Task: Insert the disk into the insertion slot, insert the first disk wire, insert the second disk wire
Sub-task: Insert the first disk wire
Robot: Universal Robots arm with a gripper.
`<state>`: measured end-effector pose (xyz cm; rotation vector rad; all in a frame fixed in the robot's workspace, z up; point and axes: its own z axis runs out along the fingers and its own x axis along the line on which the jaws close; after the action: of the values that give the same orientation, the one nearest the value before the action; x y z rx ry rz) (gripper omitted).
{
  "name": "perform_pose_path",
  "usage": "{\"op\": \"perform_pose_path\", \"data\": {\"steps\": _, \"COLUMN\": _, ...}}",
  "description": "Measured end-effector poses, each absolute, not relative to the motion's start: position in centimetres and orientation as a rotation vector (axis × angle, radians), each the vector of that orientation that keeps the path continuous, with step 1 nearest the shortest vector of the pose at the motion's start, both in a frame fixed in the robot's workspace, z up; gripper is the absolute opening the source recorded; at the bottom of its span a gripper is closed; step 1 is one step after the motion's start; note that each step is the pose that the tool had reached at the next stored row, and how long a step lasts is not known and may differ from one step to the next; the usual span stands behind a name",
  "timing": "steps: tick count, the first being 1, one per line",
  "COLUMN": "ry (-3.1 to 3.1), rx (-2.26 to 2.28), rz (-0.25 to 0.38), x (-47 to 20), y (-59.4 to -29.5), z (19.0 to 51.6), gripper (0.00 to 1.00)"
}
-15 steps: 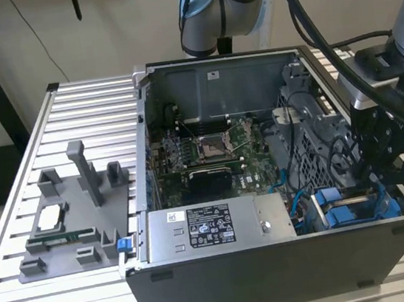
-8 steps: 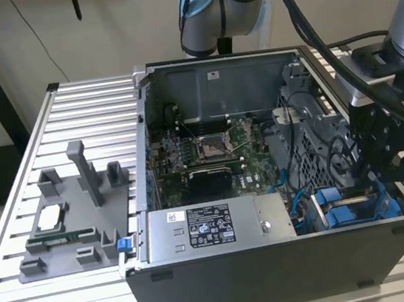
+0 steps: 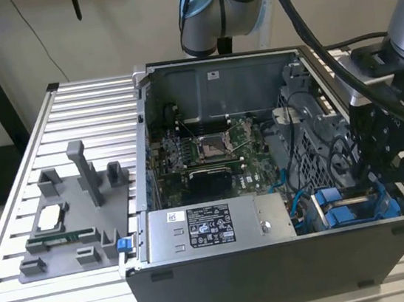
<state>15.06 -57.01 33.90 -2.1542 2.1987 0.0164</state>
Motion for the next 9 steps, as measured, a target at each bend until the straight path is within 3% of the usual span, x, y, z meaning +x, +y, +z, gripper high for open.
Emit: {"op": "perform_pose_path", "data": {"steps": 9, "ry": 2.205, "rx": -2.148, "rz": 0.015, "x": 15.09, "y": -56.85, "z": 33.36, "gripper": 0.00}}
